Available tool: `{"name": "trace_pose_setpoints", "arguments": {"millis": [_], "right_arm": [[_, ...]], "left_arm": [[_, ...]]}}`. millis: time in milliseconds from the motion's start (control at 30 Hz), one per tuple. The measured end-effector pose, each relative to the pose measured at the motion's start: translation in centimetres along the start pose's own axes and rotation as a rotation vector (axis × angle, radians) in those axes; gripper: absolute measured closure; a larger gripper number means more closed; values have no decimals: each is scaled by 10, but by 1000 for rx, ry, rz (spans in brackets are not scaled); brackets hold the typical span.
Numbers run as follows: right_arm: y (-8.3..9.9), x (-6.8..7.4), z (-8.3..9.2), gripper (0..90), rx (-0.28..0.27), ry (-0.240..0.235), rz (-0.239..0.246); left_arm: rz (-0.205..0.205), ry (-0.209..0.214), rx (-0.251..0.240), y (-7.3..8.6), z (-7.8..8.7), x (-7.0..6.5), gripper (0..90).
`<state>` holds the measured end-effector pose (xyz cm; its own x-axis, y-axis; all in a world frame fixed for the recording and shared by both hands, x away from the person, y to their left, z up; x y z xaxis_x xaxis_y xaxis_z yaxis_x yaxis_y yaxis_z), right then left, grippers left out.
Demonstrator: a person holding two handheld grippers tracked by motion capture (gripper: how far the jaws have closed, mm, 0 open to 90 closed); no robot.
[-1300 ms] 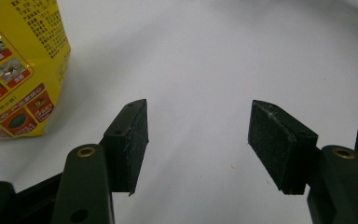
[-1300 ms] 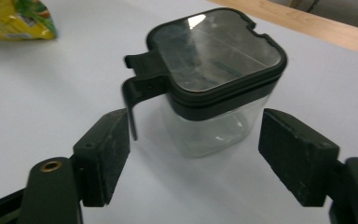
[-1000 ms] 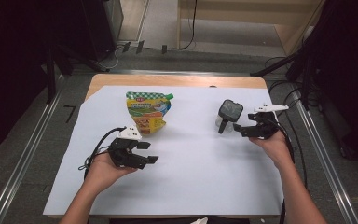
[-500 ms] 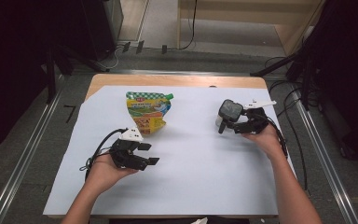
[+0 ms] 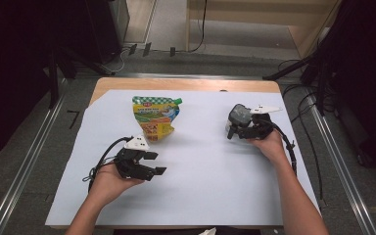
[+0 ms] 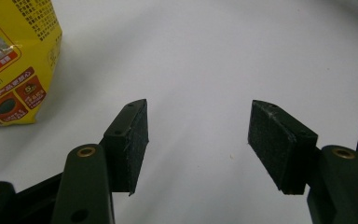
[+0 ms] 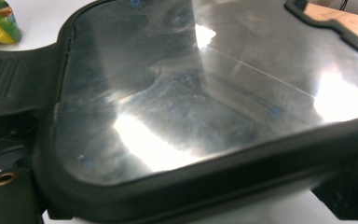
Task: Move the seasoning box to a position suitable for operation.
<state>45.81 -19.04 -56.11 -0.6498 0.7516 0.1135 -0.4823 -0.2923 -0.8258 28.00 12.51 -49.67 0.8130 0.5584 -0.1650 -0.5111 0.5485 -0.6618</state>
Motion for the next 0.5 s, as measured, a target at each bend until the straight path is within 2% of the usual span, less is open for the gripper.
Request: {"name": "trace_pose_setpoints", "arguments": {"millis": [200,400,500], "right_arm": [[-1,2,-5,102,-33,11,-29],[-1,4,-3,143,-33,29,-7],[-1,4,-2,145,-38,39,-12]], "left_arm": [[4,-2,0,2,1,1,391],[6,-4,-3,1,1,2,393],[5,-2,3,1,1,2,393]]}}
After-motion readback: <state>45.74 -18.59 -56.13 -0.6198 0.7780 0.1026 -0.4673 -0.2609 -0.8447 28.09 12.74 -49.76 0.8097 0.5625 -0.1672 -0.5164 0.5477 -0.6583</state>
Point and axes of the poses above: each handheld gripper's, and its own axes: z roughly backward along the jaws, y roughly out of its underside, x roughly to its left, the point moved 8 cm from there along -z, roughly forward along the jaws, and after that the axes turned 1 degree about y, right-handed, at the moved point
